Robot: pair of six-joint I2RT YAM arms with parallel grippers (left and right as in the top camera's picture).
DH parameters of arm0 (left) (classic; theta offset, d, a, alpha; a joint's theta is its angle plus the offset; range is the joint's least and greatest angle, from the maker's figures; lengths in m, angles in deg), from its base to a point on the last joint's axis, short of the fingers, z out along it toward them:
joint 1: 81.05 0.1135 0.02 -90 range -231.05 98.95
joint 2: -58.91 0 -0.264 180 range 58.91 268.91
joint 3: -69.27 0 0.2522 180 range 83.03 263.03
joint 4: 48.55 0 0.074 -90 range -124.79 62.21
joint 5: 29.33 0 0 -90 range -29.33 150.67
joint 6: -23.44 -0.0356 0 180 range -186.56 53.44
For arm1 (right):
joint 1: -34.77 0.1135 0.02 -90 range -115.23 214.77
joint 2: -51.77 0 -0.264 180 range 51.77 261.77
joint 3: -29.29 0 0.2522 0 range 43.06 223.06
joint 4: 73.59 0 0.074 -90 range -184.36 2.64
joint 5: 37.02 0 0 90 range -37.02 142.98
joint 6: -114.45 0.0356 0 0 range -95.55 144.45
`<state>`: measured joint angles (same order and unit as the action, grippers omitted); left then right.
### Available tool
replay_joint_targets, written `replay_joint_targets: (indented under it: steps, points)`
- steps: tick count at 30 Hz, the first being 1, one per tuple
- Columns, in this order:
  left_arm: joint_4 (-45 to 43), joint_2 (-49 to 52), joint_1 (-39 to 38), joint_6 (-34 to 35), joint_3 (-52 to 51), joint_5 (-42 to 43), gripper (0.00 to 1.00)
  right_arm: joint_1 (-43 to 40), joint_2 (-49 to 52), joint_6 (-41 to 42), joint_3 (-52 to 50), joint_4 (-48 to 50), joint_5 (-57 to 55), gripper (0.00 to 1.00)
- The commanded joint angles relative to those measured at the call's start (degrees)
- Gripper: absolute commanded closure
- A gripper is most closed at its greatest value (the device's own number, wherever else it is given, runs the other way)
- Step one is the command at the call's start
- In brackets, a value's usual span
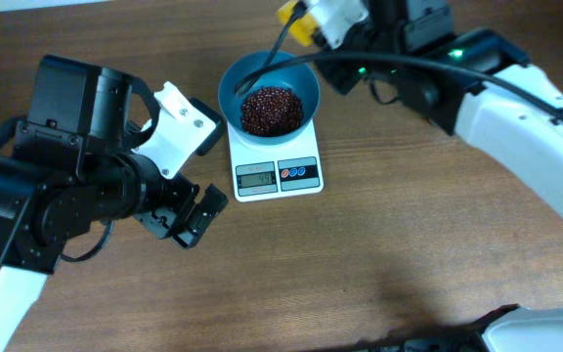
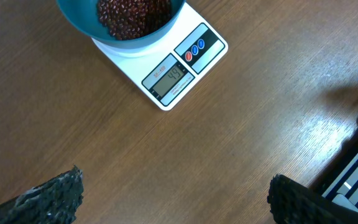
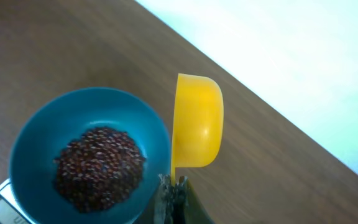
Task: Scoop item into bowl and weigh 50g on scale
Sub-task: 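Tilt the scoop into the teal bowl to pour beans, then move the empty yellow scoop right back to the bean tub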
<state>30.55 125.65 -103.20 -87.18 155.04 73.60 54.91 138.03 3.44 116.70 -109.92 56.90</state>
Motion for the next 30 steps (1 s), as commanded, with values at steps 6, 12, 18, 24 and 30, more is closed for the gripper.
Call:
replay_joint_targets:
  steps: [6,12,18,24,30]
  points:
    - [-0.1,-0.8,-0.2,-0.9,1.0,0.8,0.01,-13.7,-2.9,4.1,1.6,-16.7,-8.2,0.96]
    - [-0.1,-0.8,-0.2,-0.9,1.0,0.8,0.01,-26.4,-0.9,5.5,1.6,-21.7,-9.1,0.96]
    - [-0.1,-0.8,-0.2,-0.9,1.0,0.8,0.01,-29.3,4.5,5.5,1.6,-21.7,-9.1,0.96]
    - [-0.1,-0.8,-0.2,-0.9,1.0,0.8,0.01,-29.2,9.0,5.5,1.6,-22.1,-6.9,0.96]
    - [-0.1,-0.8,-0.2,-0.9,1.0,0.8,0.01,-29.2,9.6,8.2,1.6,-21.6,-2.4,0.96]
